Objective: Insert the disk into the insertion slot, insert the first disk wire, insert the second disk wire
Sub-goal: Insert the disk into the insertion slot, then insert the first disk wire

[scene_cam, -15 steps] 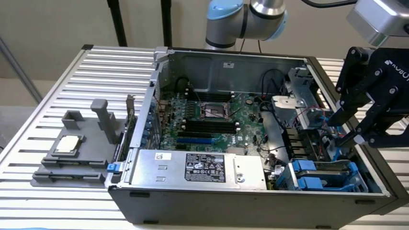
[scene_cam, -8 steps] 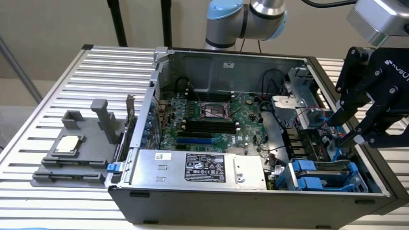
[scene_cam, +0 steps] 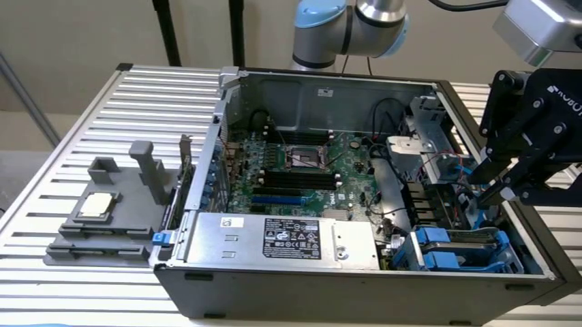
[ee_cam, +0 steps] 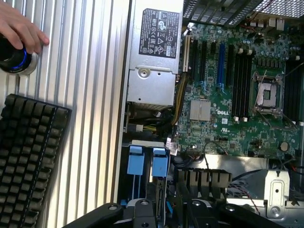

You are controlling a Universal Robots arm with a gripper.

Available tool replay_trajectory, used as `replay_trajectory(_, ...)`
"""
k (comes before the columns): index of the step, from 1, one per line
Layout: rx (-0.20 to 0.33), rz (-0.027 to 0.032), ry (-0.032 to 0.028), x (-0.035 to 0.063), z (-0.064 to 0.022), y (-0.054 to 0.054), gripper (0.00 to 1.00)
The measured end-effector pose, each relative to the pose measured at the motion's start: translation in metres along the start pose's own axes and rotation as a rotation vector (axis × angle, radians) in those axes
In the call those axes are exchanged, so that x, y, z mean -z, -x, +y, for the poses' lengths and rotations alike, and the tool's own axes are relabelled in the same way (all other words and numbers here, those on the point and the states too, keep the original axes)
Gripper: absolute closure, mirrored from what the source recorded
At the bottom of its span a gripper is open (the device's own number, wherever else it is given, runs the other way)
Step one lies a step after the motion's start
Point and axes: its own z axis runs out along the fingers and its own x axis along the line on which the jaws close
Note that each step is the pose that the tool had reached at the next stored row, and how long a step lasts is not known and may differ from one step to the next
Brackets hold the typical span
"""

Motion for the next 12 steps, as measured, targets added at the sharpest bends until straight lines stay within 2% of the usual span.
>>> replay_trajectory(12,0.000,0.0000,0.0000,0.0000,0.0000,0.0000,0.69)
